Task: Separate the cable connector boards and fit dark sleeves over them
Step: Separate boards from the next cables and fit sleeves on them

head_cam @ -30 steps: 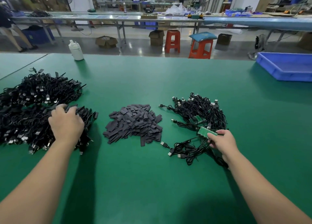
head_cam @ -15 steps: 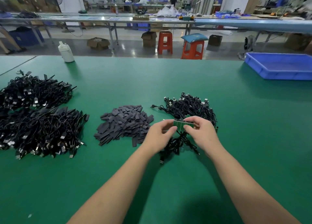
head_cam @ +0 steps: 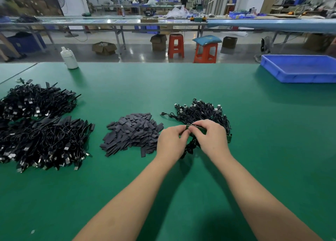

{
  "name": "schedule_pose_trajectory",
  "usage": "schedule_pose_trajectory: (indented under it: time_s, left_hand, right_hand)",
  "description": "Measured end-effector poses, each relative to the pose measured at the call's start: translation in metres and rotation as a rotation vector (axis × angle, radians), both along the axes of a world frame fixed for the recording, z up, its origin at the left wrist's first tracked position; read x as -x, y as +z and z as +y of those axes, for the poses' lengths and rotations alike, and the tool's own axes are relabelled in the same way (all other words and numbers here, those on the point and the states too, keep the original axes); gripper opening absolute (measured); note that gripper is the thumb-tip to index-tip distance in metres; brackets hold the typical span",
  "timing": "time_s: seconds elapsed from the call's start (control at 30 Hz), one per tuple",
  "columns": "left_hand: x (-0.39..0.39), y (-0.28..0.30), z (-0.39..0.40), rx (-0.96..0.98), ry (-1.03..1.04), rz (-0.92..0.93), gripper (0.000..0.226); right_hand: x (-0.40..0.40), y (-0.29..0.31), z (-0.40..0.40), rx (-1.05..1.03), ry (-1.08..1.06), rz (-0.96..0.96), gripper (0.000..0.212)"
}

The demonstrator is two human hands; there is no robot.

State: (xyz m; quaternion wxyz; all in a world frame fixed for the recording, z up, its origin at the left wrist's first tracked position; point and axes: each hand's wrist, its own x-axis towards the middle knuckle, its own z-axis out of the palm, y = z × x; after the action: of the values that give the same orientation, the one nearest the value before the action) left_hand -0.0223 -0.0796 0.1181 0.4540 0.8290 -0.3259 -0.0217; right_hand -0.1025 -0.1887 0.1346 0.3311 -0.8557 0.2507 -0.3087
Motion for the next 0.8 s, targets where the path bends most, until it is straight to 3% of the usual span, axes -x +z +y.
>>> schedule_pose_trajectory:
  time_s: [0.13, 0.23, 0.43, 0.6, 0.8]
  left_hand:
    - [0.006, 0.004, -0.003, 0.051, 0.080, -0.012, 0.040]
    - [0.003, 0.002, 0.000, 0.178, 0.107, 0.033, 0.038]
    - [-0.003, -0.011, 0.019, 0.194, -0.198, 0.212, 0.021]
    - [-0.002, -0.019, 0.028, 0.294, -0.275, 0.456, 0.021]
    - [-0.002, -0.022, 0.037, 0.291, -0.235, 0.550, 0.013]
  right_hand:
    - [-0.004, 0.001, 0.003, 0.005, -0.083, -0.045, 0.019]
    - [-0.001, 0.003, -0.006, -0.049, -0.127, -0.102, 0.019]
    - [0.002, 0.003, -0.043, -0.359, -0.240, -0.149, 0.019]
    - [0.000, 0.005, -0.055, -0.416, -0.261, -0.218, 0.020]
    - [0.004, 0.024, -0.070, -0.260, -0.084, 0.041, 0.010]
